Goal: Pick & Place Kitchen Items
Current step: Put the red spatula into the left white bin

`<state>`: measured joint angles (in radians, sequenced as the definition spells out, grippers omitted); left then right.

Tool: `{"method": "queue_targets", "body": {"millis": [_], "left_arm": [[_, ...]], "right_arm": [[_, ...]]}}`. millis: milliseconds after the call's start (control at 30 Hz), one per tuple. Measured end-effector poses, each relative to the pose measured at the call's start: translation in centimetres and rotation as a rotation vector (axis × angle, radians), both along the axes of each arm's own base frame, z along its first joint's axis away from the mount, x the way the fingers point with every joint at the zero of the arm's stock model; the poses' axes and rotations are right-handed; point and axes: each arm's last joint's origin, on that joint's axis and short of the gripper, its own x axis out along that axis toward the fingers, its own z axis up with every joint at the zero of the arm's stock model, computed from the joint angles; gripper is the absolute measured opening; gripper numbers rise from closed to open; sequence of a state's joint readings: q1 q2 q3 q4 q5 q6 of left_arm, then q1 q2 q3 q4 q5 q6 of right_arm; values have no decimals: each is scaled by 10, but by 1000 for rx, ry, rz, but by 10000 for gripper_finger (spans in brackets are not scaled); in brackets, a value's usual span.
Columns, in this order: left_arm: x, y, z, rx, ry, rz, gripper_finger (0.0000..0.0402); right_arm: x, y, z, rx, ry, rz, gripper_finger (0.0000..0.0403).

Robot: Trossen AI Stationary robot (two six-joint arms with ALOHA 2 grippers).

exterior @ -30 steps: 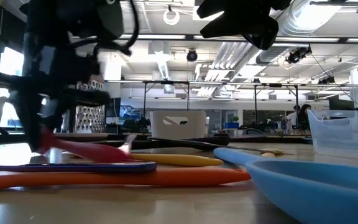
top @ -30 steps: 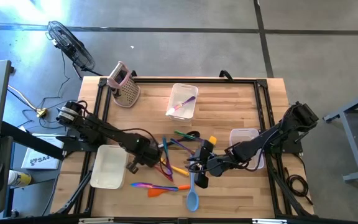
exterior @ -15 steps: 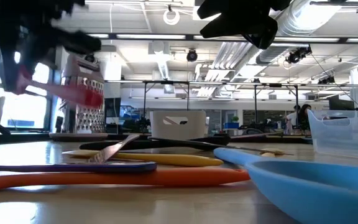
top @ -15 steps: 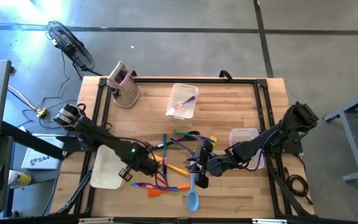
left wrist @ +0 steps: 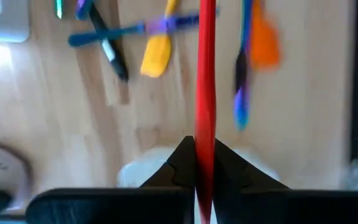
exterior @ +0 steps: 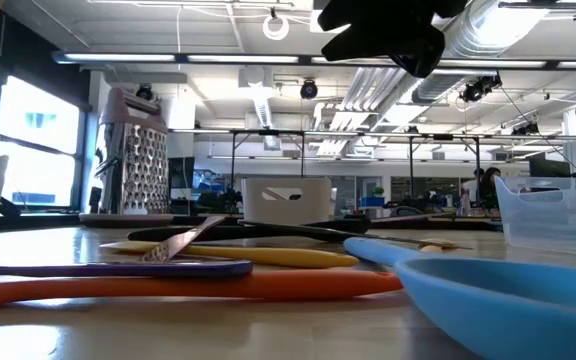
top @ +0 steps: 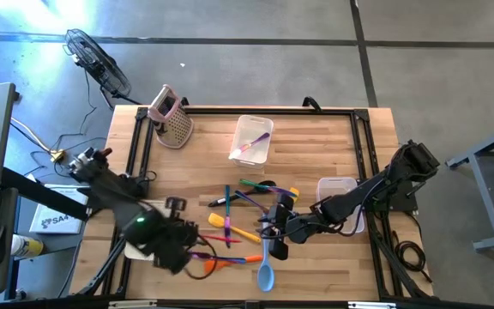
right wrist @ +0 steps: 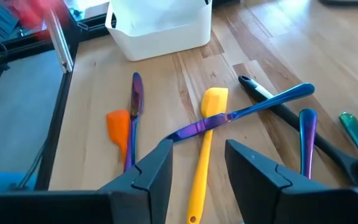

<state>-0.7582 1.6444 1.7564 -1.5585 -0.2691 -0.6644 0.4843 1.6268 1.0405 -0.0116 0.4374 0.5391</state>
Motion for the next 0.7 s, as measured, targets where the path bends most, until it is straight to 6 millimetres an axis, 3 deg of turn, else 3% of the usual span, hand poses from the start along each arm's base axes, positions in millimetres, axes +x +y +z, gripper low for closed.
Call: {"method": "queue_targets", "body": {"millis": [133,267,533,700], "left_arm": [[-25,-14,10,-37,-167,237,14],[-43,-29,-2,-66,-275,445,14],[-73,-42,-46,-99,-288,803,14],[-110,-45,-73,-100,-279,949,14]], "right_arm": [[0,0,0,-36,1,22,140],[1,-3,0,-87,3,45,140],[7,-15,0,-100,8,26,140],[8,-17,0,-90,12,35,140]]}}
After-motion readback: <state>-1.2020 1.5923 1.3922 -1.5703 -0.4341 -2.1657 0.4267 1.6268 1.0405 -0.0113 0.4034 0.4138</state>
